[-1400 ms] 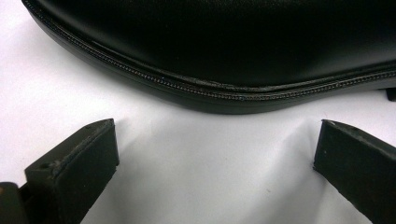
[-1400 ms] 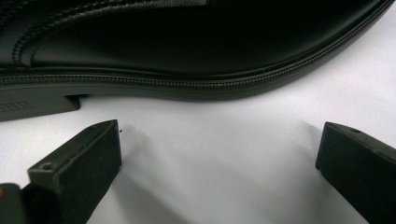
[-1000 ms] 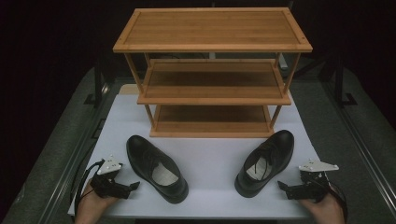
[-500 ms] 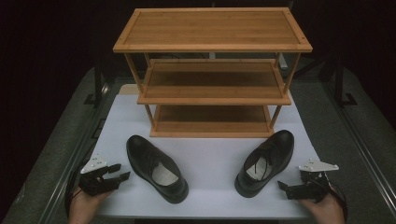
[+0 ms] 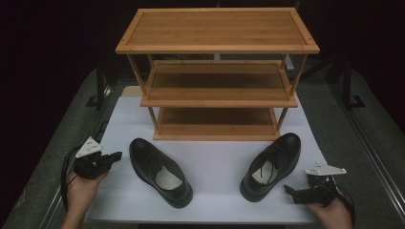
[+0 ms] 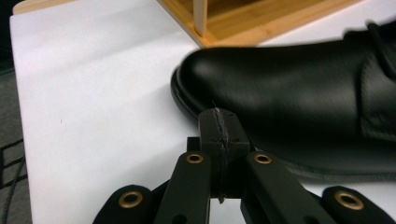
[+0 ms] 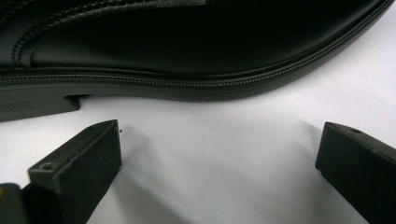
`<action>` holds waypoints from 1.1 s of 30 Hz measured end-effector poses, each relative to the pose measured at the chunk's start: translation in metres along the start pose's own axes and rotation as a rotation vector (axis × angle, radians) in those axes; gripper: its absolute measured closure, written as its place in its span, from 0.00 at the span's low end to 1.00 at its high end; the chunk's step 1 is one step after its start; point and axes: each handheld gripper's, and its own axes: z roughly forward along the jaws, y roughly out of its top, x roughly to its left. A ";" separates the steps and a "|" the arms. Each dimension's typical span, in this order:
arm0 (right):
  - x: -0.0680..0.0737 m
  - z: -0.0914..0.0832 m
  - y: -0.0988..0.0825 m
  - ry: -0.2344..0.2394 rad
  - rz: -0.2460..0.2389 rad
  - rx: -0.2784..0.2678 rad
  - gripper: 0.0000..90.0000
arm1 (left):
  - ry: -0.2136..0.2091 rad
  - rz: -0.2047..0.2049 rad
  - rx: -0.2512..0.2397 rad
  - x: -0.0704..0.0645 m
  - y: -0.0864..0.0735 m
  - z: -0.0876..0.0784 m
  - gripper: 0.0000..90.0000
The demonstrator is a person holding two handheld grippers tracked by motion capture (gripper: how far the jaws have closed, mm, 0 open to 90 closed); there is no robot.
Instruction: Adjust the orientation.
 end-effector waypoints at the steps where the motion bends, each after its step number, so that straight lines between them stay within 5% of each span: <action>1: 0.000 0.000 0.000 0.000 0.001 0.001 0.00 | -0.003 -0.009 0.001 0.003 0.003 0.004 1.00; 8: 0.000 0.000 0.000 0.001 0.000 -0.001 0.00 | -0.022 -0.046 -0.001 0.022 0.018 0.026 1.00; 16: 0.000 0.000 0.000 0.001 0.000 -0.002 0.00 | 0.023 -0.036 0.034 0.040 0.024 0.060 1.00; 23: 0.000 0.000 0.000 0.001 0.000 -0.002 0.00 | -0.008 -0.068 0.021 0.041 0.020 0.070 1.00; 33: 0.000 0.000 0.000 0.001 0.000 -0.002 0.00 | -0.012 -0.059 0.028 0.037 0.022 0.073 1.00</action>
